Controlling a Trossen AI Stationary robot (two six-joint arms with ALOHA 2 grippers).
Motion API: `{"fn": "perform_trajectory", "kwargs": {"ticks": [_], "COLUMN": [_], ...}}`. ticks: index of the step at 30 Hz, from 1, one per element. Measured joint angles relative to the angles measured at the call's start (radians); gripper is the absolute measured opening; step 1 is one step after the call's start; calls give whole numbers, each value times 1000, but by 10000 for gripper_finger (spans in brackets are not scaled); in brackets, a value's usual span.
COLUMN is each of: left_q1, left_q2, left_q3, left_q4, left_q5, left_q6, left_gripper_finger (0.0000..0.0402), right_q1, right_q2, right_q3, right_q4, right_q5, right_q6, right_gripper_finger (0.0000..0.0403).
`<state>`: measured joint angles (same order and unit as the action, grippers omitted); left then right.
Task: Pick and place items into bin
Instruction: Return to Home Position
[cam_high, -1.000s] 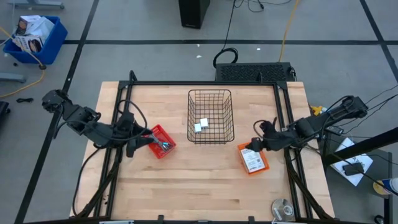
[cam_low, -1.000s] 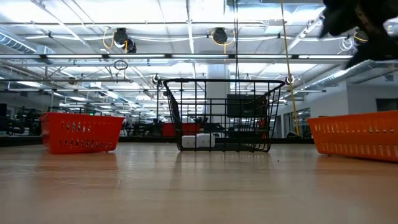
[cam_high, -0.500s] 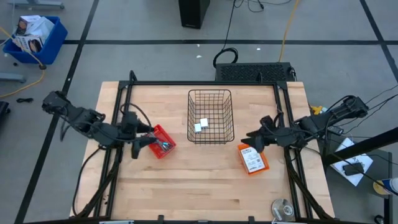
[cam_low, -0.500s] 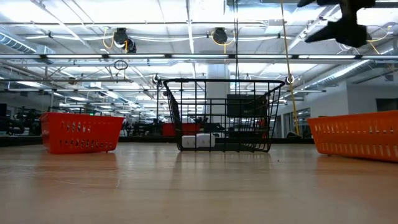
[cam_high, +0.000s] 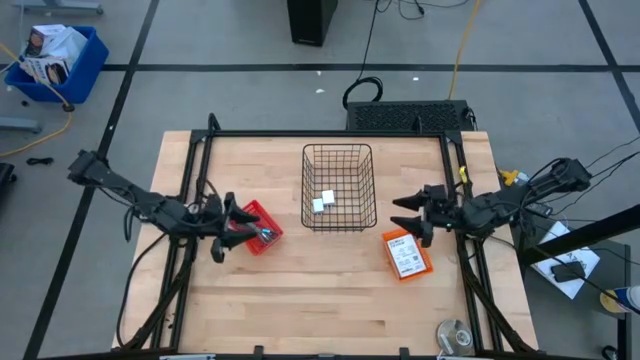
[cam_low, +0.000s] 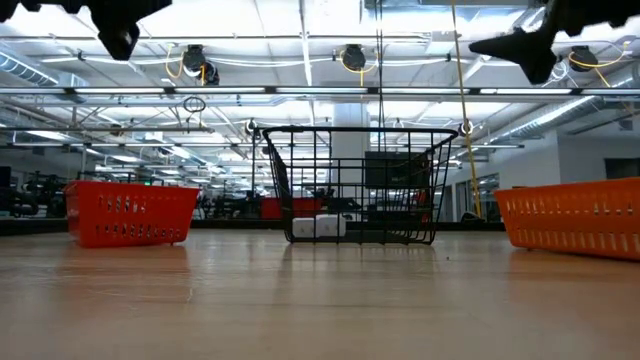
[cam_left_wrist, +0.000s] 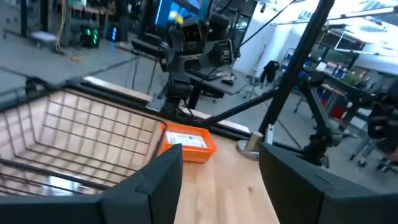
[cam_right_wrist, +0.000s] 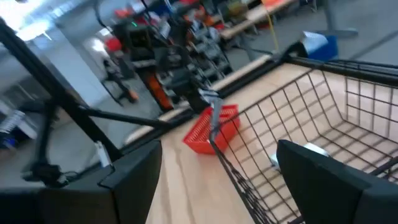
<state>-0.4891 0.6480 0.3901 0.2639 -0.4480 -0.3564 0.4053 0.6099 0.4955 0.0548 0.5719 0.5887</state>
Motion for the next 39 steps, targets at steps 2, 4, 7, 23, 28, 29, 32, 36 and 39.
{"fn": "perform_trajectory", "kwargs": {"ticks": [2, 4, 7, 23, 28, 29, 32, 36, 39], "left_q1": [10, 38, 88, 299, 316, 316, 315, 315, 315], "left_q2": [-39, -83, -163, -611, -643, -641, -638, -637, -634], "left_q3": [-20, -44, -87, -139, -141, -141, -164, -196, -221], "left_q4": [2, 20, 30, -345, -448, -456, -471, -412, -425], "left_q5": [-1, -3, 34, 94, 119, 127, 154, 158, 160], "left_q6": [35, 32, 22, 73, 69, 65, 47, 10, -2], "left_gripper_finger": [214, 214, 214, 214, 214, 214, 214, 214, 214], "right_q1": [0, 0, 0, 0, 0, 0, 1, 1, 0], "right_q2": [-61, -127, -242, -606, -604, -596, -594, -595, -594], "right_q3": [-67, -123, -196, -252, -250, -252, -288, -324, -366], "right_q4": [65, 93, 93, -31, -146, -169, -208, -128, -44], "right_q5": [-1, 2, 4, 132, 134, 124, 67, 56, 77], "right_q6": [-25, -41, -54, -247, -194, -195, -279, -403, -513], "right_gripper_finger": [310, 310, 310, 310, 310, 310, 309, 309, 309]}}
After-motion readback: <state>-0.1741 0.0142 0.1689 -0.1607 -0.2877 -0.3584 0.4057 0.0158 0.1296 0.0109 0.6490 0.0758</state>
